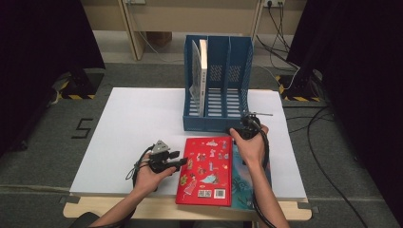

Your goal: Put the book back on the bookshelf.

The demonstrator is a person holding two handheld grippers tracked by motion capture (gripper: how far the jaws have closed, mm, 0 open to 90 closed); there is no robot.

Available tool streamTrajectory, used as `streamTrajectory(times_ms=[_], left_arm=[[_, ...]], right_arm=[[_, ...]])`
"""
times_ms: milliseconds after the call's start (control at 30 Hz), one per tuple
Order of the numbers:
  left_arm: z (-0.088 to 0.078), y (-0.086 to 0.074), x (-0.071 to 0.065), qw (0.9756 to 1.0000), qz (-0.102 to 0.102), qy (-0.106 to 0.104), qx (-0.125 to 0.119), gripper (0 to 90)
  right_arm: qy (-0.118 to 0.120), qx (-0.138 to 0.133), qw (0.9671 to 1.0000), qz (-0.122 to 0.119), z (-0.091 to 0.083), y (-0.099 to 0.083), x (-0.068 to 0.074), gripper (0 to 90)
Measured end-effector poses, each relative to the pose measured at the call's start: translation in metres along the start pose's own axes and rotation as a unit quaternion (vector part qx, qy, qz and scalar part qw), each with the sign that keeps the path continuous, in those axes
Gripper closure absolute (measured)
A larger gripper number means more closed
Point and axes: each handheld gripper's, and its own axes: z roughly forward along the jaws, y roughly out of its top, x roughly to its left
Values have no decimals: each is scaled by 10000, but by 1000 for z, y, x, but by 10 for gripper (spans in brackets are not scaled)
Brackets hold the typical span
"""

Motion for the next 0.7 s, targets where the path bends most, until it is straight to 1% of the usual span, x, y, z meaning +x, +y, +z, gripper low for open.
streamTrajectory(times_ms=[100, 200, 233, 367, 433, 467, 500, 533, 633, 667, 700], left_arm=[[2, -1, -2, 10000, -13, -65, 19, 509], [4, -2, -3, 9999, -25, -132, 106, 518], [5, -2, -3, 9998, -64, -153, 134, 519], [6, -3, -4, 9997, -88, -181, 164, 528], [6, -3, -4, 9996, -112, -192, 176, 532], [6, -3, -3, 9996, -121, -198, 180, 533], [6, -3, -4, 9995, -138, -197, 198, 534], [6, -3, -3, 9995, -143, -204, 205, 535], [6, -3, -3, 9994, -178, -235, 204, 539], [6, -3, -3, 9993, -185, -237, 212, 538], [6, -3, -3, 9993, -199, -247, 219, 538]], right_arm=[[19, 208, 9997, 89, 5, -4, -5, 578], [92, 379, 9991, 182, 10, -7, -8, 578], [92, 386, 9990, 195, 11, -8, -8, 578], [121, 525, 9981, 310, 14, -9, -13, 574], [175, 595, 9973, 384, 15, -10, -16, 572], [187, 614, 9973, 365, 16, -10, -17, 570], [212, 663, 9967, 419, 17, -10, -17, 568], [221, 700, 9964, 416, 17, -10, -17, 568], [263, 719, 9960, 470, 18, -10, -16, 568], [274, 728, 9960, 441, 19, -9, -17, 567], [308, 749, 9956, 461, 19, -9, -17, 565]])
